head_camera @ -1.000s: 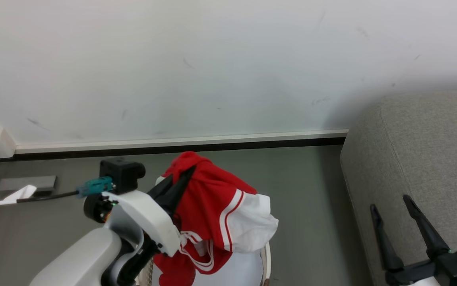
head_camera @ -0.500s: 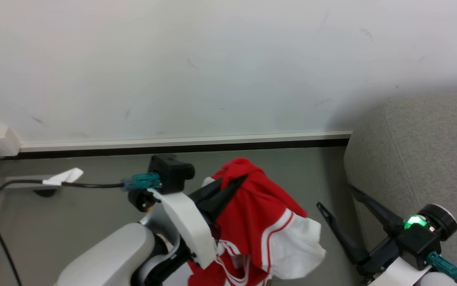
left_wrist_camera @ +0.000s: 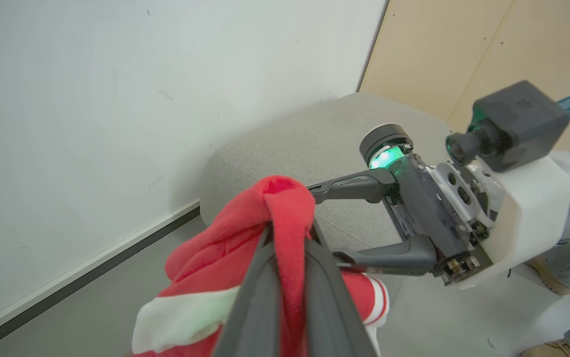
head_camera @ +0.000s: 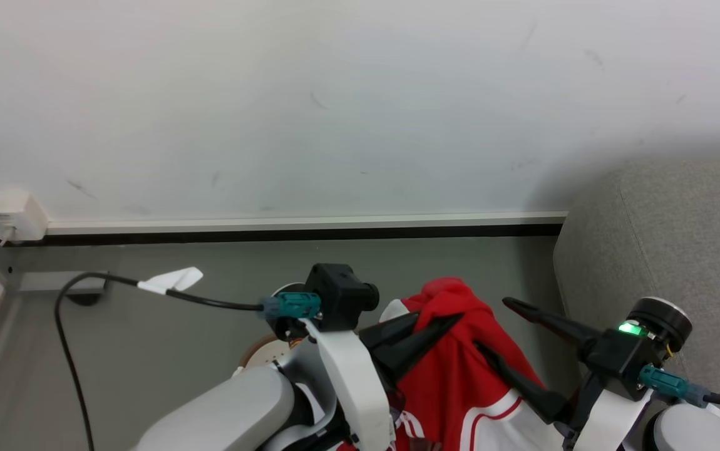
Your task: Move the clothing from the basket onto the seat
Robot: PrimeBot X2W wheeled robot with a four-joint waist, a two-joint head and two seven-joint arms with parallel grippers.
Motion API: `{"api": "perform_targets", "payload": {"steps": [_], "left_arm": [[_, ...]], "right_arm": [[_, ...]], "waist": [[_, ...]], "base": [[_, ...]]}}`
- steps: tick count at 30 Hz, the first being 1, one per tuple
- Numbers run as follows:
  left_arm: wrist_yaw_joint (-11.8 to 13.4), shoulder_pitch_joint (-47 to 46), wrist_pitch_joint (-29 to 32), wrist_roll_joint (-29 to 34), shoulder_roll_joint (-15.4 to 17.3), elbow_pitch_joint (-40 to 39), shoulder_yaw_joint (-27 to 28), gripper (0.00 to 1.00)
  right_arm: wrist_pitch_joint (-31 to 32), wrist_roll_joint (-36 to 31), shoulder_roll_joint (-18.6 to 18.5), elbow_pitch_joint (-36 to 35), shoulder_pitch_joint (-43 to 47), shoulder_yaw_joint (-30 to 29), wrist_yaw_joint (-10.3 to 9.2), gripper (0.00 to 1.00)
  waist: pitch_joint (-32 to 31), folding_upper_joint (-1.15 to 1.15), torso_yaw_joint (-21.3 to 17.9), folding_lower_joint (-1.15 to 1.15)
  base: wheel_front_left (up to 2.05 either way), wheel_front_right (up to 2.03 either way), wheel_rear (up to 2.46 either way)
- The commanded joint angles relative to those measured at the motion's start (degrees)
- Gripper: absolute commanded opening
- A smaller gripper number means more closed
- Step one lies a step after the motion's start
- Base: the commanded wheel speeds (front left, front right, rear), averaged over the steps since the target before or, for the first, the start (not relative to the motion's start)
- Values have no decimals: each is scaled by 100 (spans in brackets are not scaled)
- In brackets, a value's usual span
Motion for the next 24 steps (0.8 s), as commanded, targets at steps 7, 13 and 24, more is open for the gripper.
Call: {"api": "perform_targets", "payload": {"steps": [7, 13, 24], "left_arm": [[-21, -86, 22, 92, -97, -3, -101, 0], [-84, -104, 71, 67, -147, -46, -210, 0], [-275, -197, 176, -158, -225, -59, -313, 0]], "right_arm": [[102, 602, -163, -125, -407, 538, -14, 100], [-12, 630, -128, 27, -574, 764, -14, 100], [-249, 634, -32, 160, -1000, 1377, -13, 100]], "waist": [[-90, 0, 47, 0], [-98, 0, 46, 0], [-69, 0, 30, 0]], "base": [[0, 0, 0], [0, 0, 0], [0, 0, 0]]}}
